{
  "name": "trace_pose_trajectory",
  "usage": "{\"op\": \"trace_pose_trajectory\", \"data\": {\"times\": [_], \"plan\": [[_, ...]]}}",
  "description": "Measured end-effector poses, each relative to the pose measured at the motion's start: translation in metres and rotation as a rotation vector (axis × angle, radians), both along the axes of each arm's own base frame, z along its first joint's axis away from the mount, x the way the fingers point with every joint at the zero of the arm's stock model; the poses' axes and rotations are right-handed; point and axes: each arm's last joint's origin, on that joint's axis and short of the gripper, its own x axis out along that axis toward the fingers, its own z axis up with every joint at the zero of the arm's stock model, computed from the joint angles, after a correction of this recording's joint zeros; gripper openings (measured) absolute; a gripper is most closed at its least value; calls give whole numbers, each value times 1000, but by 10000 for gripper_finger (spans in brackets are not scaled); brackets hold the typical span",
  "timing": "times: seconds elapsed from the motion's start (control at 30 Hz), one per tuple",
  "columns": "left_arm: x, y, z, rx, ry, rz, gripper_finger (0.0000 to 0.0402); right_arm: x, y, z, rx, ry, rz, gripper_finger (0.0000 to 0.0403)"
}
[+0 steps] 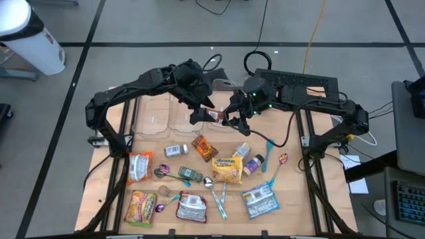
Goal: Pick & Place Food Item
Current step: Adjust the orange spice bottle in the left transparent bin
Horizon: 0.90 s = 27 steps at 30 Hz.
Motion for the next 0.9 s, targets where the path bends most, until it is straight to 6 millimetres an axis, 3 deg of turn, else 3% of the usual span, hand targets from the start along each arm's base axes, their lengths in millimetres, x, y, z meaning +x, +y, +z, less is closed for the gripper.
{"op": "trace_pose_trajectory", "data": {"times": [0.33, 0.9], "plan": [[-2, -1, -1, -1, 18, 4, 351, 2, -1, 3, -10, -36, -1, 196], [-1, -1, 0, -10, 12, -9, 219, 1, -1, 3, -10, -30, -9, 196]]}}
